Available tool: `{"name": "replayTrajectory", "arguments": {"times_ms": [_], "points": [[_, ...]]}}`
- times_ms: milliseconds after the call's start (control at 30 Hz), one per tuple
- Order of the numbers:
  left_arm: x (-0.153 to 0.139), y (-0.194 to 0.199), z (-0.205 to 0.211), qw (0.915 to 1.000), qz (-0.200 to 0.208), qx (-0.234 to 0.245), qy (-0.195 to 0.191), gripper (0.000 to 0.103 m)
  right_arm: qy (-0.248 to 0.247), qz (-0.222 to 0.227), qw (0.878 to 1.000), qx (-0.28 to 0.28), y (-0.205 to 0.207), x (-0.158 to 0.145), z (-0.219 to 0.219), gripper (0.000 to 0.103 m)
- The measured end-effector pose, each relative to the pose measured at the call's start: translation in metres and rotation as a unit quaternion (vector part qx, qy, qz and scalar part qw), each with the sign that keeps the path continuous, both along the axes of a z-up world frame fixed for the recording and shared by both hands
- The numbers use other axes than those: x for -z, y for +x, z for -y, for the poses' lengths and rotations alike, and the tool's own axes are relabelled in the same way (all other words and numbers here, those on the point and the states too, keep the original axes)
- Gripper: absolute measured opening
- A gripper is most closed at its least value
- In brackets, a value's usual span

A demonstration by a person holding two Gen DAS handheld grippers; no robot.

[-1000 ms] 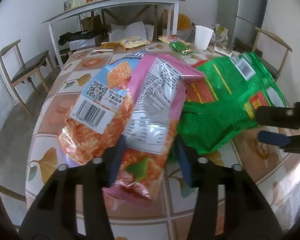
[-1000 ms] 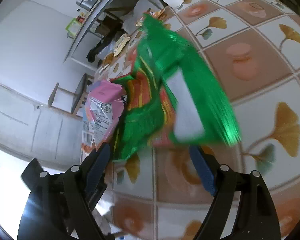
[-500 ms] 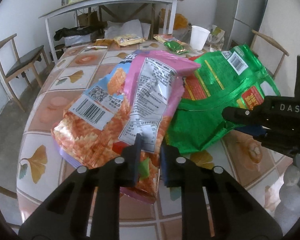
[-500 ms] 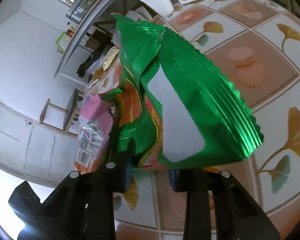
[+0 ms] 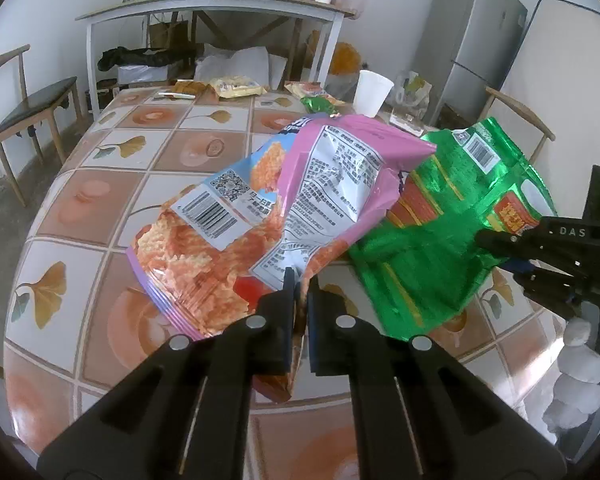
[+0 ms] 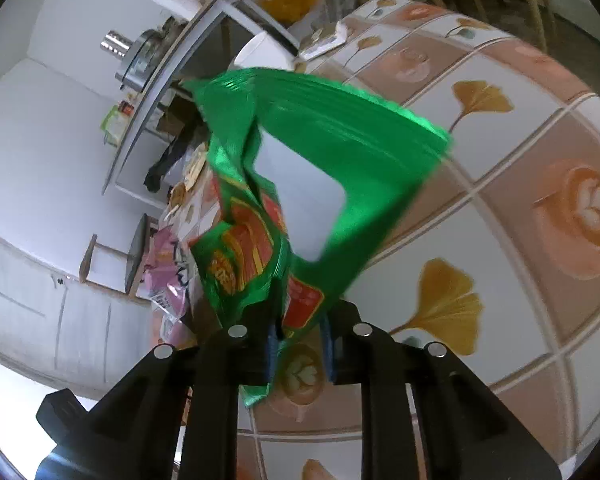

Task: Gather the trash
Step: 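Grasp the pink snack bag with the left gripper while the right gripper grasps the green snack bag, then carry the pink bag in the left gripper and green bag in the right gripper to the wastebasket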

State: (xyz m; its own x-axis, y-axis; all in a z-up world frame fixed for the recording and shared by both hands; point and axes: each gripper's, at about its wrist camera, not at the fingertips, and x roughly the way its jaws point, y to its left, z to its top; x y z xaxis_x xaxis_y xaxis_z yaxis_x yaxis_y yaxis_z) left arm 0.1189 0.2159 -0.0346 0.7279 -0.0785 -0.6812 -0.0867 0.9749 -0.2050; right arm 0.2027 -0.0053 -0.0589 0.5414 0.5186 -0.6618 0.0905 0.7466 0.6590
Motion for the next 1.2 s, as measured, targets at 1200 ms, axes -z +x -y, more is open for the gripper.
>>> {"name": "replayTrajectory", "arguments": {"times_ms": [1200], "points": [[-0.041, -0.011, 0.011, 0.9973, 0.073, 0.0, 0.008, 0.002, 0.081, 0.032, 0.993, 0.083, -0.028, -0.026, 0.103, 0.008]]}}
